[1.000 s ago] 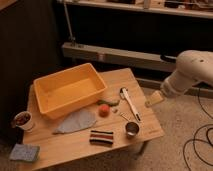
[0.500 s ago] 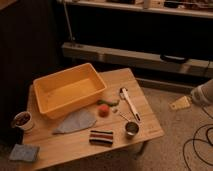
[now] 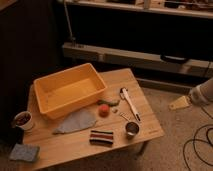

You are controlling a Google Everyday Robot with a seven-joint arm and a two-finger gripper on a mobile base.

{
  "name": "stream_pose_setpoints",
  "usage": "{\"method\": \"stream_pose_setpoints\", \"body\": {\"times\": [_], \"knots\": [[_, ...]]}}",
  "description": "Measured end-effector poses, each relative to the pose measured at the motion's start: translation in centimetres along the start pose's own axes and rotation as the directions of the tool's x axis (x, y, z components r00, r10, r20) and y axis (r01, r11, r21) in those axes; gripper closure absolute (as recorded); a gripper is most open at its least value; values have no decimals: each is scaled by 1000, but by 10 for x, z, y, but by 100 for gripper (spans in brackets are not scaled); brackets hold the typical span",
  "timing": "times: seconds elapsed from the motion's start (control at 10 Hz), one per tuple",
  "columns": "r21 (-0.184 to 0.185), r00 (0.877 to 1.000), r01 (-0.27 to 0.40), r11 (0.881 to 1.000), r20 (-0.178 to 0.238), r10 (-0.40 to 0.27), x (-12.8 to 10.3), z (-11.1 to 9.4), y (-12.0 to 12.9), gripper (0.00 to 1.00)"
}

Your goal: Place fork in tray

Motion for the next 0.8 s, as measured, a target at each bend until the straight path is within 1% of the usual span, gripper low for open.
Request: {"method": "stream_pose_setpoints", "body": {"times": [0.5,0.6,0.7,0.8], "knots": [[0,1000,0,1000,0,0,0,0,0,20],[7,1000,5,1000,0,-5,0,-1,0,20],[30,1000,16,999,5,-16,-1,-3,0,20],[63,999,45,997,7,-45,-8,-7,4,20]]}}
